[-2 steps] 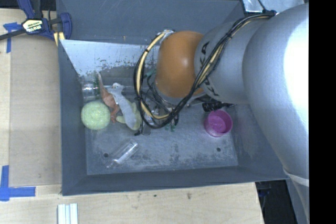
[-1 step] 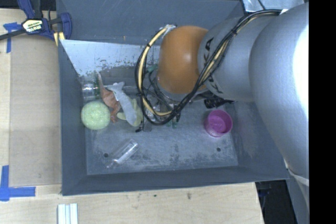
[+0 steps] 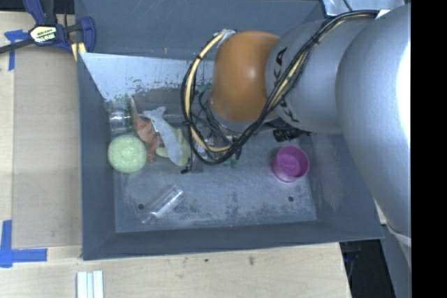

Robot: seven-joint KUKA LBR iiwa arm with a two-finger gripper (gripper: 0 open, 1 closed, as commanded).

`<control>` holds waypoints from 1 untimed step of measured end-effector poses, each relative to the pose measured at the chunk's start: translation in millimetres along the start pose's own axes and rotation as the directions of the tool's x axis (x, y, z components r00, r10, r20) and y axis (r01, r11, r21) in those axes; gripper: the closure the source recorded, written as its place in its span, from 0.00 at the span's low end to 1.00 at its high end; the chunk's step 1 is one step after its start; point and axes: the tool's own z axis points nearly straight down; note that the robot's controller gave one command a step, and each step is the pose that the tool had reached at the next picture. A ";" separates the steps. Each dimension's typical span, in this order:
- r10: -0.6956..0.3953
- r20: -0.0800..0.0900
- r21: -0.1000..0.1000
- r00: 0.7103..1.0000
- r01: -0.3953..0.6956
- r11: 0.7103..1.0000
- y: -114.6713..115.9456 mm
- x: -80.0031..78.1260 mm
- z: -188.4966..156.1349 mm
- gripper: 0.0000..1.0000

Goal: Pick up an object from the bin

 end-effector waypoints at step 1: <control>0.000 0.000 0.000 1.000 0.000 1.000 -0.1 0.1 -2.9 1.00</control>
Offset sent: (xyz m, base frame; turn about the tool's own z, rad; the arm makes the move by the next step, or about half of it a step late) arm -0.0001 0.0000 0.0533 0.0000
